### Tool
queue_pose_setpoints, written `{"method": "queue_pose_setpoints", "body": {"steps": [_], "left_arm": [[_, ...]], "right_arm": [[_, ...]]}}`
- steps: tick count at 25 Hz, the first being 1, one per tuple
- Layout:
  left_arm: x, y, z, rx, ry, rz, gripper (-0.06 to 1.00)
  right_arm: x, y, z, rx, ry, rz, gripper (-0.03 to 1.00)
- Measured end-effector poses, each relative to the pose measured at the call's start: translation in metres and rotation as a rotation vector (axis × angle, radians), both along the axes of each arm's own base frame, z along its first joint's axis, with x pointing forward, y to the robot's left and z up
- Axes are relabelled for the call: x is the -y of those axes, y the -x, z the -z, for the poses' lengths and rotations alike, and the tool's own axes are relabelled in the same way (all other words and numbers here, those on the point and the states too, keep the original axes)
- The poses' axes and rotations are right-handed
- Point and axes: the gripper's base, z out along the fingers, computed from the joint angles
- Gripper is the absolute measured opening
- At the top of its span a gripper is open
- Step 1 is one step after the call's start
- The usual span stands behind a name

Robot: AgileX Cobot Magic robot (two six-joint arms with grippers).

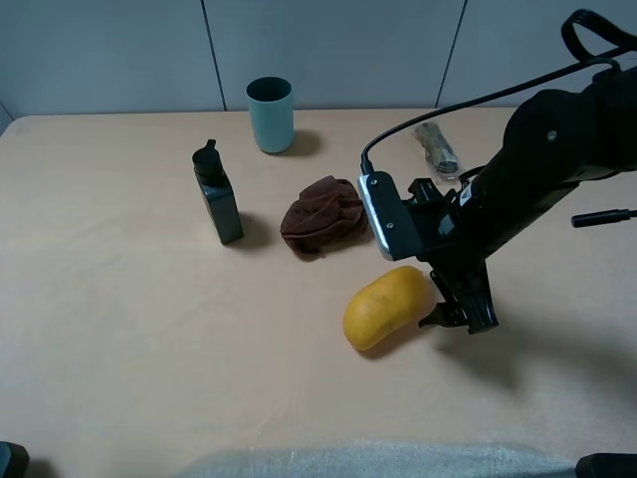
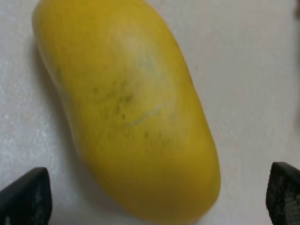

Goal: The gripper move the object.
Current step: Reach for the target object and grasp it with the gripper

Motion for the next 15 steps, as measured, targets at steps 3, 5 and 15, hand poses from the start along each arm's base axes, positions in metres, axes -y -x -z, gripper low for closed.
{"method": "queue_pose_setpoints", "body": {"steps": [3,5,15], "left_arm": [[0.0,0.0,0.0,0.0,0.0,0.0,0.93],[0.0,0.0,0.0,0.0,0.0,0.0,0.93],[0.0,0.0,0.0,0.0,0.0,0.0,0.93]], "right_arm": [[-0.004,-0.004,0.006,-0.025,0.006,-0.015,0.69],[-0.007,-0.006,0.01,-0.038,0.005,-0.021,0.69],[-0.027,0.009,0.024,-0.067,0.039,-0.139,0.69]]}}
